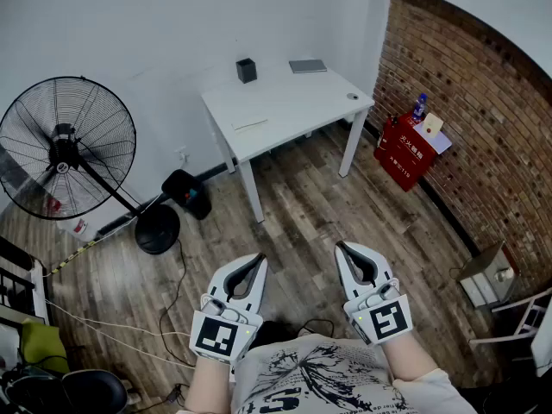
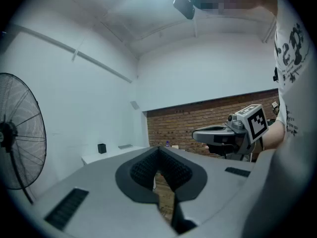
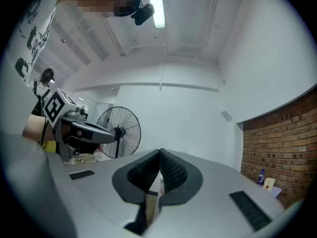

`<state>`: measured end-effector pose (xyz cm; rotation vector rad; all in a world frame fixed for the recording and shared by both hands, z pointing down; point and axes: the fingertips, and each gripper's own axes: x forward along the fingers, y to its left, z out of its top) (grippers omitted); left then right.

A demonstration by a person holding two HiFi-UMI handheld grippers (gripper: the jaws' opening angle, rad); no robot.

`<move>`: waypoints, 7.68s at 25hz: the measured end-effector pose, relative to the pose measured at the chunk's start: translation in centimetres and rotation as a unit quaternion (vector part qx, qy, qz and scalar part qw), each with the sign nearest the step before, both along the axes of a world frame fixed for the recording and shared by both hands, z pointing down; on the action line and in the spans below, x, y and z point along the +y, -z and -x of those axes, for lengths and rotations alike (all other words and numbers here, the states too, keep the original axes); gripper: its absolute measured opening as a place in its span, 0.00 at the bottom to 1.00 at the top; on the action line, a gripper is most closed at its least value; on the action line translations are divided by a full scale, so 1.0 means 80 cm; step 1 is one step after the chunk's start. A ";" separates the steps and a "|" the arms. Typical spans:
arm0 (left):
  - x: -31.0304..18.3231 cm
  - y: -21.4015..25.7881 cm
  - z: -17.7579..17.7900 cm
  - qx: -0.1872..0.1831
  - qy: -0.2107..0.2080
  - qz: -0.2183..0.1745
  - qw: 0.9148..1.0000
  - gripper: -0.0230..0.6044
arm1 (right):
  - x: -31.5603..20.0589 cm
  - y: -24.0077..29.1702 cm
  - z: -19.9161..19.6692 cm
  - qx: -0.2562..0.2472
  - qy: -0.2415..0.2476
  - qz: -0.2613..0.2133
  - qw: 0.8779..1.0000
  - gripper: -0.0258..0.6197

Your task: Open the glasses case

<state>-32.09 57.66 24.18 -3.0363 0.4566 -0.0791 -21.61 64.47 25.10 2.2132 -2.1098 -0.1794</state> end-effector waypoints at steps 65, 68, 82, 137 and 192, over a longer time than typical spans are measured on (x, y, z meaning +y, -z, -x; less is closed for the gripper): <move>-0.760 -0.142 -0.352 -0.076 0.128 0.149 0.978 0.06 | -0.828 -0.173 -0.390 -0.096 0.169 0.239 0.951 0.85; -0.777 -0.171 -0.369 -0.079 0.173 0.172 0.967 0.06 | -0.856 -0.206 -0.401 -0.089 0.217 0.284 0.930 0.84; -0.833 -0.355 -0.416 -0.141 0.295 0.271 0.905 0.06 | -0.936 -0.378 -0.407 0.089 0.388 0.427 0.812 0.77; -0.864 -0.435 -0.417 -0.184 0.301 0.347 0.869 0.06 | -1.040 -0.390 -0.403 0.221 0.361 0.418 0.804 0.14; -0.902 0.014 -0.380 0.021 0.160 0.032 0.986 0.06 | -0.976 -0.026 -0.405 0.007 0.177 0.070 0.982 0.06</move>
